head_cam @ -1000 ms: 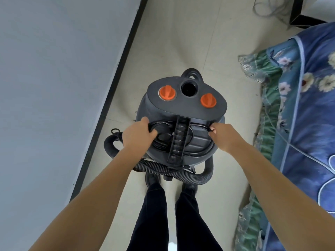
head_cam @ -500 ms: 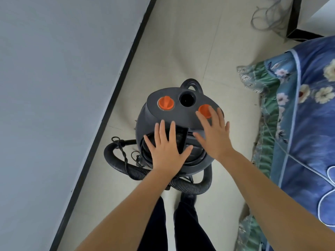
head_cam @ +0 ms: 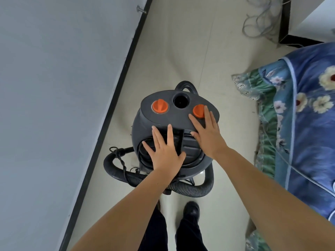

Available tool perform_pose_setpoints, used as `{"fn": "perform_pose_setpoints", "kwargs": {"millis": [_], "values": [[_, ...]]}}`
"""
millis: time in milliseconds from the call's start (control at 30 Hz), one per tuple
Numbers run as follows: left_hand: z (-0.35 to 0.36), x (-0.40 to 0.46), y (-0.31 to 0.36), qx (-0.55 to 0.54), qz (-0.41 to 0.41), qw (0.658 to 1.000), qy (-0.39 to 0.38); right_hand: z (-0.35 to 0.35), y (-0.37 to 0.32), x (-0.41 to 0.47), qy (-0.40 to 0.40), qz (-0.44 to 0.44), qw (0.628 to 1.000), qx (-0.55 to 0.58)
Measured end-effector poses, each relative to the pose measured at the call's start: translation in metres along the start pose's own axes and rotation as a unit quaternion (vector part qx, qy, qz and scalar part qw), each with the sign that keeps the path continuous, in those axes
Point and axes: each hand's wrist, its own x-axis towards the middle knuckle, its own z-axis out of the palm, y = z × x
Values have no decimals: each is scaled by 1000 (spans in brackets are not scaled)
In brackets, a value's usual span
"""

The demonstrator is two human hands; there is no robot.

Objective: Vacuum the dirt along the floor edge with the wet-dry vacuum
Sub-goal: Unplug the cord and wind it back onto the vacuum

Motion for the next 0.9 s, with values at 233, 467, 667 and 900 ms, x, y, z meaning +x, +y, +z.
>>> {"fn": "perform_pose_setpoints", "kwargs": {"millis": [233, 467, 667, 900], "values": [[-30, 78, 31, 6, 38, 999, -2, -35, 22, 65, 15, 37, 999, 19], [-55, 152, 66, 26, 79, 996, -26, -73, 46, 121, 15, 87, 995, 52], [-76, 212, 105, 48, 104, 993, -37, -104, 74, 168, 17, 122, 990, 70], [-99, 284, 155, 63, 133, 987, -62, -145, 111, 221, 24, 158, 982, 99]]}}
